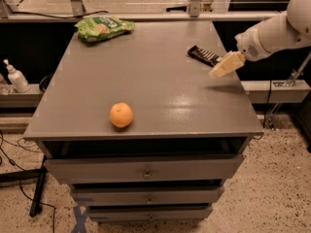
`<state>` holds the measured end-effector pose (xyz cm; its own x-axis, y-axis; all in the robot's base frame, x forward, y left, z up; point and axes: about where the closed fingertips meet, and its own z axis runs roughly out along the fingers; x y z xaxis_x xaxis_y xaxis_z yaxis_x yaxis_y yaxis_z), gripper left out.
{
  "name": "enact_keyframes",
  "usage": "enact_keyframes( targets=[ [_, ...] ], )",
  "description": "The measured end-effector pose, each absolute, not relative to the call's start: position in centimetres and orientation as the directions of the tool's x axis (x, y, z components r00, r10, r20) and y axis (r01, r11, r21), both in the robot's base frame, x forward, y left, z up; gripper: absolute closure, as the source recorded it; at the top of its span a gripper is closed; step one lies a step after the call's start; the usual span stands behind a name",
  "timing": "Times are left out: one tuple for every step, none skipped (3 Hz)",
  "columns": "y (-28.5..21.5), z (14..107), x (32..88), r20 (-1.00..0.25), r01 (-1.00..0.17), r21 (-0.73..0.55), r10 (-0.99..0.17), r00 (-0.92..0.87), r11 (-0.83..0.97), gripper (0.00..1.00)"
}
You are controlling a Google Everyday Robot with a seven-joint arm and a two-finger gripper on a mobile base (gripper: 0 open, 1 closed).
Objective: Move rxbar chocolate near orange
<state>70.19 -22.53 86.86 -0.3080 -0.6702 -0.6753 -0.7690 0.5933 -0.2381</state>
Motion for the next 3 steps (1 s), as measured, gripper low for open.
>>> enact_keyframes(
  targets=[
    [-21.5, 86.5, 72.2, -0.723, -0.766, -0.198, -0.618, -0.308, 0.612, 0.0],
    [-20.9, 86.2, 74.4, -0.764, -0.749, -0.16, -0.561, -0.318, 0.643, 0.0],
    [-21.8, 85.8, 76.0, -0.792, -0.707, -0.132, -0.502, -0.346, 0.695, 0.0]
  ],
)
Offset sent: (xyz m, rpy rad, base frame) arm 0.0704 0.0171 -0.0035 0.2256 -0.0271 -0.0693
